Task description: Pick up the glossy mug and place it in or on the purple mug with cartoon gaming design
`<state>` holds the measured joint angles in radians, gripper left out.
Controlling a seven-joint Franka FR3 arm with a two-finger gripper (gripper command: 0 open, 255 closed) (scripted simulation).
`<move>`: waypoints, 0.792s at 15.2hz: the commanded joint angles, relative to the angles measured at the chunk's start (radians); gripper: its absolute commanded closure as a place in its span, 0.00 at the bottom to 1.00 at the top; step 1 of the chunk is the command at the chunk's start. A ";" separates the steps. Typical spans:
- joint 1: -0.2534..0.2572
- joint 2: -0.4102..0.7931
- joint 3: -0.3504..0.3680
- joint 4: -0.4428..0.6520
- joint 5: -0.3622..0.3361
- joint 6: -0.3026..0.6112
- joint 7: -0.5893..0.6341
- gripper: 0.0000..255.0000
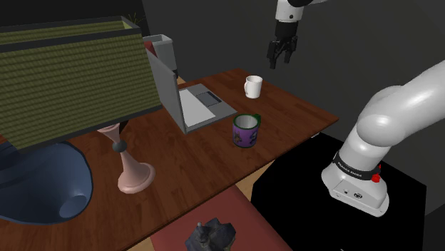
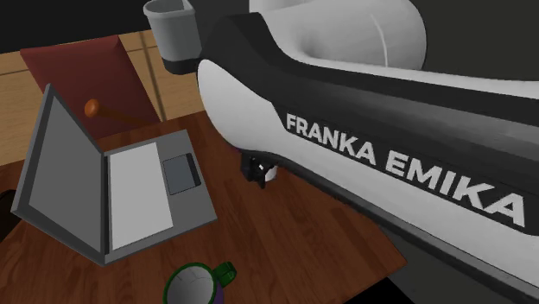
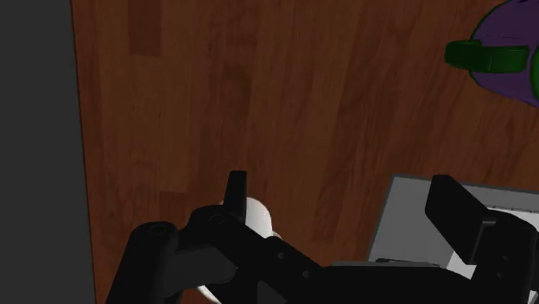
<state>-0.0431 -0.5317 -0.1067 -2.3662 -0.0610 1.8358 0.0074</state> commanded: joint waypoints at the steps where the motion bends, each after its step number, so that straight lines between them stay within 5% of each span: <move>1: -0.005 0.061 -0.027 0.009 -0.003 0.055 -0.034 0.00; 12: -0.021 0.467 -0.142 0.210 0.077 0.259 -0.234 0.00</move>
<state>-0.0629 -0.1042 -0.2416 -2.1849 0.0032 2.0843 -0.2075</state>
